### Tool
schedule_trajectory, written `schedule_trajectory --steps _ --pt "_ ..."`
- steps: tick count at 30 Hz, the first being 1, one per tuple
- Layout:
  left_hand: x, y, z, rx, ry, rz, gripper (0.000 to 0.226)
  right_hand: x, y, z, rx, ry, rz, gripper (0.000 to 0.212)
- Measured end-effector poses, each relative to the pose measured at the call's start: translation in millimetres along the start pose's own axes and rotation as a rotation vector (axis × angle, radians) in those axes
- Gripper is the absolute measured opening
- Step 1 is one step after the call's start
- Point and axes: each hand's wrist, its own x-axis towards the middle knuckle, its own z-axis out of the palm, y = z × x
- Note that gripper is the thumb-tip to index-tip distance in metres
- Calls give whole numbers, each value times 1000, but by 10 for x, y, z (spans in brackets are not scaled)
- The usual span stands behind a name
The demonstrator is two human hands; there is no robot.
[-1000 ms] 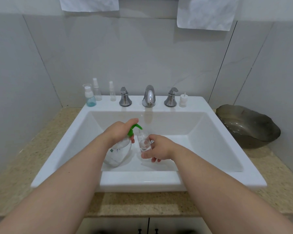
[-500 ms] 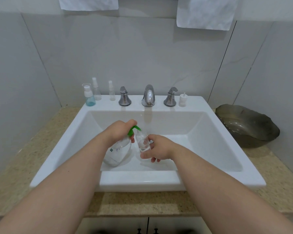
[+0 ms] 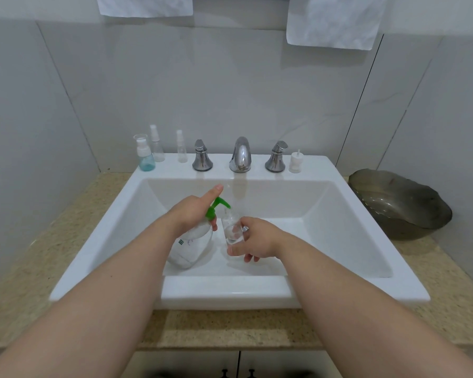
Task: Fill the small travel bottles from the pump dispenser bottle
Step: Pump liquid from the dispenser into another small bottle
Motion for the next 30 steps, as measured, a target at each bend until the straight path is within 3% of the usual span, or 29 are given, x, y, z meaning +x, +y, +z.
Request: schedule_trajectory --steps 4,24,30 --pt "1 24 16 -17 -17 -7 78 6 -2 3 9 -6 -1 50" --pt "25 40 8 57 -42 2 64 2 0 8 -21 -12 0 51" --pt "32 -3 15 57 -19 -3 80 6 -6 9 -28 -7 11 51"
